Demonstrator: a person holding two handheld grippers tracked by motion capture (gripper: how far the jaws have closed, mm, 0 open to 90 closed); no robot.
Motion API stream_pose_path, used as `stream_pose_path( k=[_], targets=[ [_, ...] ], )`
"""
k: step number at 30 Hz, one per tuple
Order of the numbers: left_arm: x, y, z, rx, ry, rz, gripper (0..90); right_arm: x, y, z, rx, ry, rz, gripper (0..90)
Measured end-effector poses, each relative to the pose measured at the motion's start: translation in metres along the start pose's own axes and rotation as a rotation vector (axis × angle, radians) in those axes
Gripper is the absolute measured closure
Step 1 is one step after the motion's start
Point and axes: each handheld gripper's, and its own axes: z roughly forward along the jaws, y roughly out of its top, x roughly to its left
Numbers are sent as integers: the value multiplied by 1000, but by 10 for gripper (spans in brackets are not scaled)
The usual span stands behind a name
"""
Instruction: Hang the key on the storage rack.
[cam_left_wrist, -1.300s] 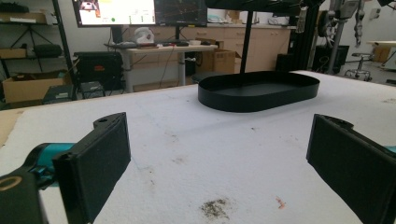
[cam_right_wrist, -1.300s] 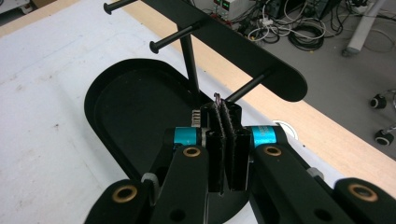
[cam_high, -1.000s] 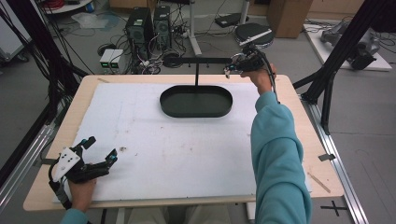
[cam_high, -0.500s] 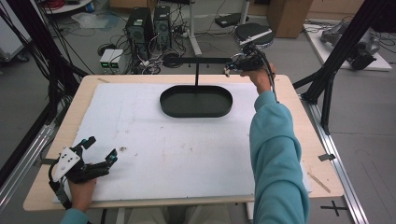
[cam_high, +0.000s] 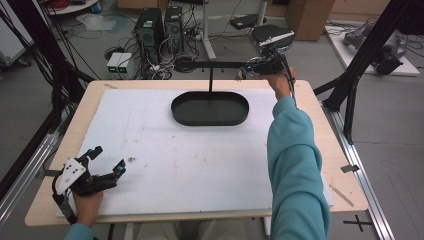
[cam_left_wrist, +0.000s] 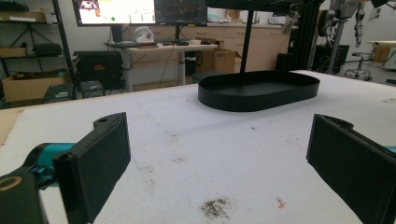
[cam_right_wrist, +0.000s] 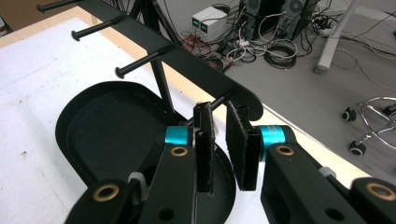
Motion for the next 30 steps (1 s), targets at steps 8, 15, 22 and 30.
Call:
stream_pose_path(
  k=[8, 15, 22, 30],
  targets=[
    [0, 0, 0, 1, -1, -2, 67, 6, -5, -6, -41, -17, 111, 165],
    [0, 0, 0, -5, -1, -3, 67, 34, -28, -39, -159, -15, 88, 4],
    [1, 0, 0, 0, -2, -4, 67, 53, -72, -83, -246, 16, 73, 4],
    [0, 0, 0, 3, 4, 0, 67, 69, -134, -96, -348, 78, 40, 4]
  ],
)
